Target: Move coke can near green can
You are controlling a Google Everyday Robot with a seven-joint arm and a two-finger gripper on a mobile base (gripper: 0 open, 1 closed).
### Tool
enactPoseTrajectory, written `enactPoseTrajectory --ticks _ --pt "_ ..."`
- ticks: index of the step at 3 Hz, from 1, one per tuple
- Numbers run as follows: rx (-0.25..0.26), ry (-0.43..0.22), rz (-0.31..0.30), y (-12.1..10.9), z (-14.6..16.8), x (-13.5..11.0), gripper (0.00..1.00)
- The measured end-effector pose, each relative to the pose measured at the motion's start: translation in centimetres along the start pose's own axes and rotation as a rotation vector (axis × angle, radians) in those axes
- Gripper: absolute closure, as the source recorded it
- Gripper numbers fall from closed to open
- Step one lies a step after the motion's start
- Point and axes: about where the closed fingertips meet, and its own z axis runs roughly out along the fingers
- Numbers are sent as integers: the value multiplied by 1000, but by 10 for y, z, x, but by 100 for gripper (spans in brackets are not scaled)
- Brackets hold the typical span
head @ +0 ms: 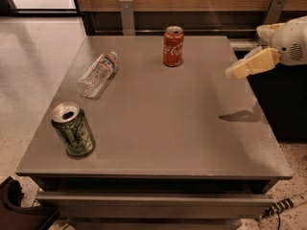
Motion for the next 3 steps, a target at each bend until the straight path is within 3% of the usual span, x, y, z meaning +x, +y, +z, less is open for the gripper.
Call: enactPoseTrajectory --ticks 1,2,3 --pt "15 -199 51 -23 27 -12 0" --pt "8 -334 83 -32 53 -20 0" --pt "8 -334 83 -32 54 -20 0"
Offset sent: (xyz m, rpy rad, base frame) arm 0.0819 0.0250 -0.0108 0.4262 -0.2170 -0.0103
